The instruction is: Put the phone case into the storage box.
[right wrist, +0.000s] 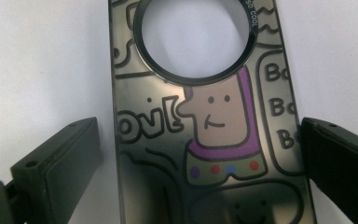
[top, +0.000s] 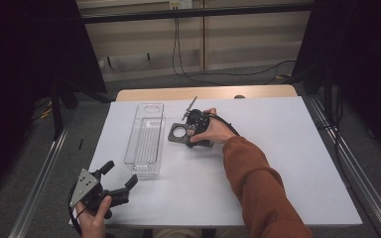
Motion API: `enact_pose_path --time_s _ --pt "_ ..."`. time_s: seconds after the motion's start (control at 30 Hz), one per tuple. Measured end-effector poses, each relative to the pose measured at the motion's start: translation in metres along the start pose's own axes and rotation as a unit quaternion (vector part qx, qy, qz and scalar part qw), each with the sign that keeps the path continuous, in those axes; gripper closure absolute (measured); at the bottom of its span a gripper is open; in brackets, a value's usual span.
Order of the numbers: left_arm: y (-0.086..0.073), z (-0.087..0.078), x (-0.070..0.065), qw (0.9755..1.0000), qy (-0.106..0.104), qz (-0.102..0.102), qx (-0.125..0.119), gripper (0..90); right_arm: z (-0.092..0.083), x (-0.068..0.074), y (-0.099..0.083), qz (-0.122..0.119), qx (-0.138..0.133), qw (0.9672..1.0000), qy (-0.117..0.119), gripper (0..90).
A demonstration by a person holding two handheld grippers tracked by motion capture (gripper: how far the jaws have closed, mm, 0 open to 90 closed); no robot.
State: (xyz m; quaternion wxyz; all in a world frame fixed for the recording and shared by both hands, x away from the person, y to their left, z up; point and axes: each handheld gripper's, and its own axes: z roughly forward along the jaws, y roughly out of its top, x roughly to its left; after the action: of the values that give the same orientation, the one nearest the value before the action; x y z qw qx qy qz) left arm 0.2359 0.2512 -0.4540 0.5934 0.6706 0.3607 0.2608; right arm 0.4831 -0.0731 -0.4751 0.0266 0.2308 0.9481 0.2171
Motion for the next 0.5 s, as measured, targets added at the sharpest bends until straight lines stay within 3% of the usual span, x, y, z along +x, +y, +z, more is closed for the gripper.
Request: enact_pose_path --time_s 0.17,0.5 --pt "-0.0003 0.0001 -0.0001 1.0 0.002 -0.003 0.0 3.4 -0.0035 -0.0035 -0.0013 -0.011 -0.002 0.9999 -0.001 9.4" --pt "-0.0003 -0.0005 0.001 1.0 -0.002 0.0 -0.001 3.4 -0.0046 -0.0022 0.0004 -0.01 0.007 0.9999 -0.006 10.9"
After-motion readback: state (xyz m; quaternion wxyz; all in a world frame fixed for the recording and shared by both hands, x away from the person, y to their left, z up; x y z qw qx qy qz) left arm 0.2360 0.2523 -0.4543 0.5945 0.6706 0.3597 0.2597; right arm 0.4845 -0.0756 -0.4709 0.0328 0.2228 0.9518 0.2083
